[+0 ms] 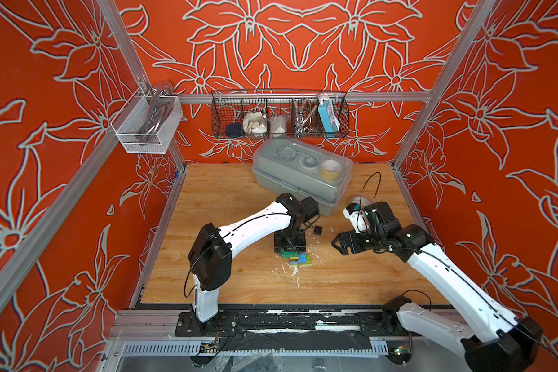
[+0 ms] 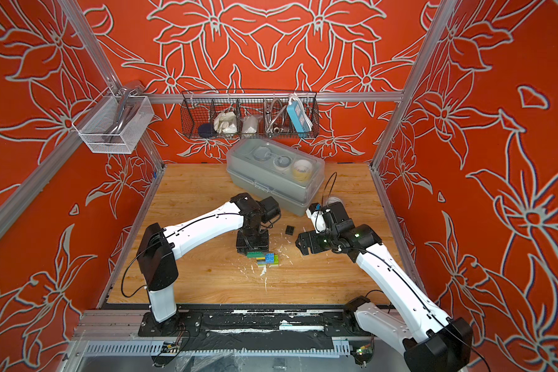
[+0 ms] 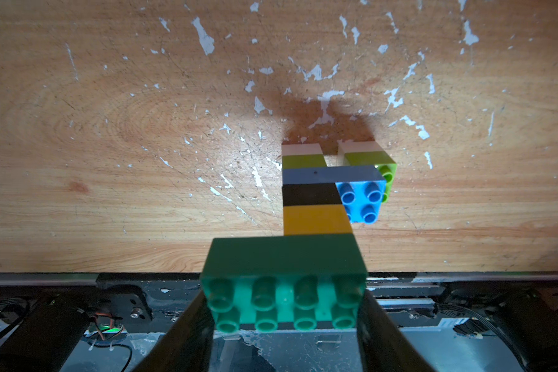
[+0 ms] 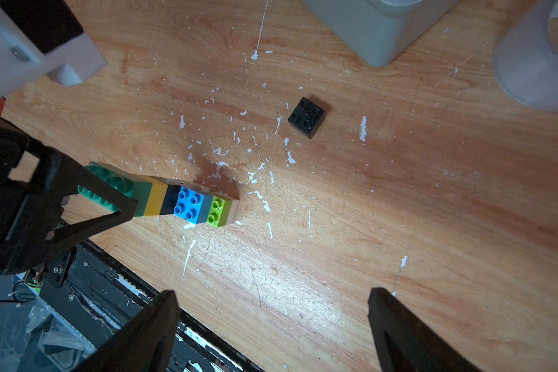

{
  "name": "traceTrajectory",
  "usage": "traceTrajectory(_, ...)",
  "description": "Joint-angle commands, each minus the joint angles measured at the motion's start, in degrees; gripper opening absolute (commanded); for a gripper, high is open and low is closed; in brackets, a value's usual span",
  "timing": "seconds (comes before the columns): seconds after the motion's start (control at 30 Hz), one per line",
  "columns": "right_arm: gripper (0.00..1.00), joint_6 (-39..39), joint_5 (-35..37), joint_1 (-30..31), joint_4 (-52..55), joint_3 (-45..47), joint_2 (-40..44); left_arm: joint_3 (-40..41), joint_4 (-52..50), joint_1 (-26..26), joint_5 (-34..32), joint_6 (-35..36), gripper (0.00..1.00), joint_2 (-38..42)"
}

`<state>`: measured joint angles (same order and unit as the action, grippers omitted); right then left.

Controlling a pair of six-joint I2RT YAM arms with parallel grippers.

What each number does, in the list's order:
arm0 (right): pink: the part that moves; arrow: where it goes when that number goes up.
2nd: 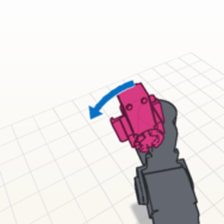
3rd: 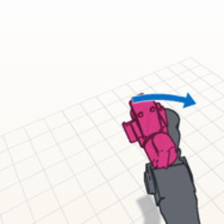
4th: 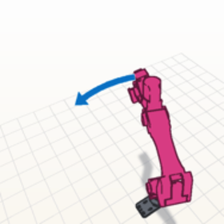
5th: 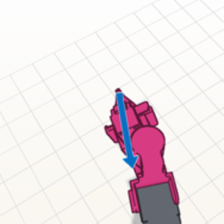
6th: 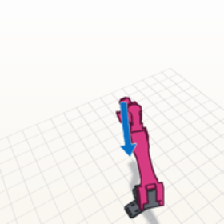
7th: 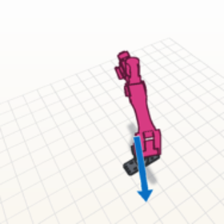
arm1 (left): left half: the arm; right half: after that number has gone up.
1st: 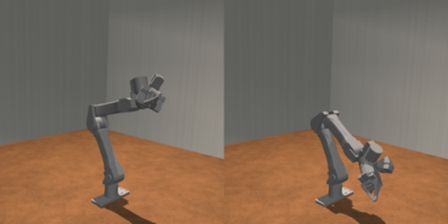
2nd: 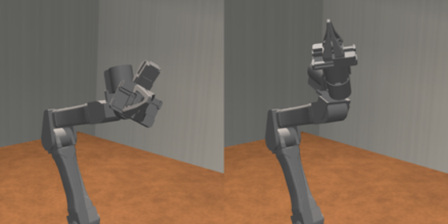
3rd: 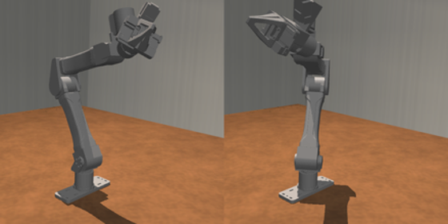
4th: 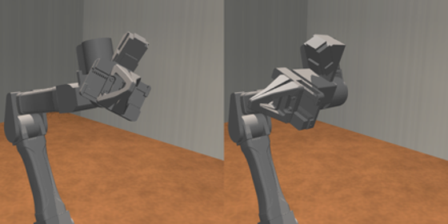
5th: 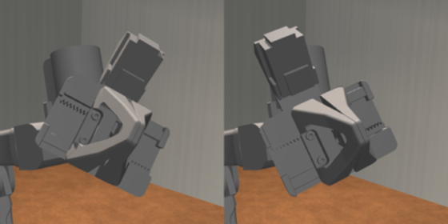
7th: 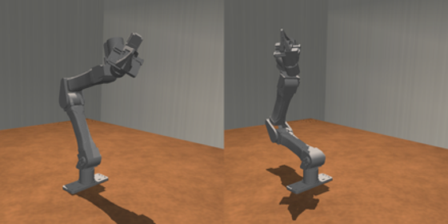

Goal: Assemble a giraffe with lego
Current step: Assemble the lego brick with the lego brick.

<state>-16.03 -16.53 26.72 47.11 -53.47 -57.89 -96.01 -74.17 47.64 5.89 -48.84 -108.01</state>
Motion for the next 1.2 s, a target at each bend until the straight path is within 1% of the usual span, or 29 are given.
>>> traceTrajectory(0.0,0.96,-0.16,0.28,-0.45,-0.17,0.91,0.95,0.23,-1.94,0.26,-2.29,0.76,0.51,-3.74)
traceTrajectory(0.13,0.97,0.01,0.21,-0.64,-0.19,1.00,1.09,-0.45,-2.12,0.13,-2.46,0.76,0.52,-4.00)
traceTrajectory(0.33,0.96,0.12,0.16,-0.88,-0.16,0.83,0.94,-1.63,-2.06,-0.21,-2.81,0.76,0.57,-3.43)
traceTrajectory(0.4,0.96,0.12,0.19,-0.88,-0.09,0.83,0.87,-1.89,-1.94,-0.26,-2.97,0.76,0.62,-3.20)
traceTrajectory(0.47,0.96,0.04,0.23,-0.92,-0.01,0.74,0.88,-2.16,-1.95,-0.40,-3.29,0.85,0.70,-2.85)
traceTrajectory(0.57,0.96,0.02,0.36,-0.98,0.08,0.57,0.85,-2.67,-1.96,-0.53,-3.69,0.93,0.77,-2.23)
traceTrajectory(0.67,0.96,0.04,0.45,-1.05,0.22,0.39,0.77,-3.26,-2.12,-0.62,-4.25,0.85,0.82,-1.38)
traceTrajectory(0.8,0.96,0.56,1.59,-1.06,1.59,-0.77,0.09,-3.84,-2.47,-0.68,-4.44,0.51,0.84,0.87)
traceTrajectory(0.9,0.97,0.70,3.59,-1.14,4.10,-3.27,-2.43,-3.65,-2.24,-0.70,-6.79,0.19,0.84,4.43)
traceTrajectory(1.0,0.97,-1.09,6.36,-1.09,4.74,-6.38,-6.94,-0.07,0.19,-1.17,-11.78,-0.11,0.84,9.74)
traceTrajectory(1.1,0.97,-3.31,7.15,-1.06,2.16,-9.72,-14.89,6.23,4.57,-2.66,-13.27,0.00,0.84,15.33)
traceTrajectory(1.17,0.97,-4.88,6.88,-1.10,0.65,-12.77,-22.28,9.63,6.49,-3.54,-13.67,0.60,0.84,18.80)
